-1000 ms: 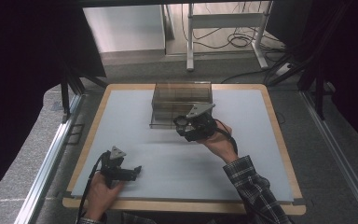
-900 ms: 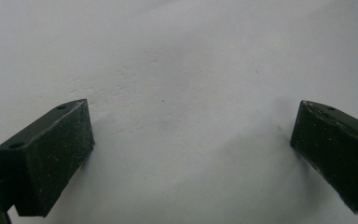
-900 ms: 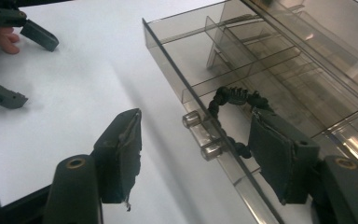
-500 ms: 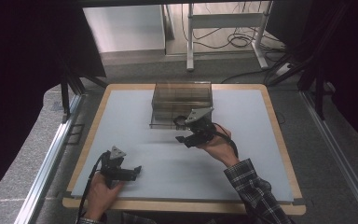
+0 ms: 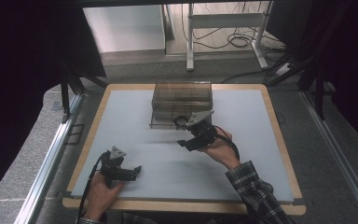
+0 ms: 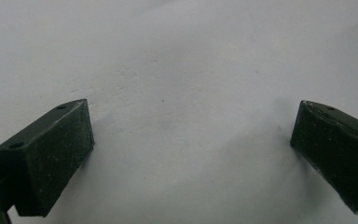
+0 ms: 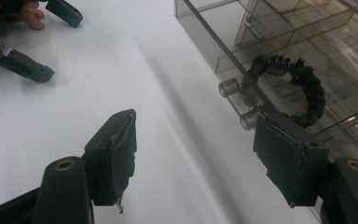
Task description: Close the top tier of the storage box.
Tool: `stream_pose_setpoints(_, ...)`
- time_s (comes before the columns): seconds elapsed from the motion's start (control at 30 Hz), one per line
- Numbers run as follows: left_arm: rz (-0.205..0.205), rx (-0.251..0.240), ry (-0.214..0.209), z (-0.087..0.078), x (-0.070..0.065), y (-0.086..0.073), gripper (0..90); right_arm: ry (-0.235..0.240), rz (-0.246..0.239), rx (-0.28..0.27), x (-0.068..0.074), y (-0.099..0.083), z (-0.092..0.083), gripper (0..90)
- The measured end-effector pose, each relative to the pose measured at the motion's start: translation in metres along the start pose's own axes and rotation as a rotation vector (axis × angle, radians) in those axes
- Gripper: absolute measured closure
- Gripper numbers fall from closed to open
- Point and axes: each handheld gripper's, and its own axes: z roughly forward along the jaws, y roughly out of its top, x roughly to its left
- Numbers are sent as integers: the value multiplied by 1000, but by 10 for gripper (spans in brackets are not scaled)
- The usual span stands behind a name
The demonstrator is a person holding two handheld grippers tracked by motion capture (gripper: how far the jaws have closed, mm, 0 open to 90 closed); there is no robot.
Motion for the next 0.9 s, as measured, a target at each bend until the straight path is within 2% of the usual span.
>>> stream_pose_setpoints(0.47,-3,0,-1,0,0,0,0,12,24,30,-1,-8,6,297)
stream_pose_setpoints(0.9,-3,0,-1,0,0,0,0,9,15,42,-1,-12,15,297)
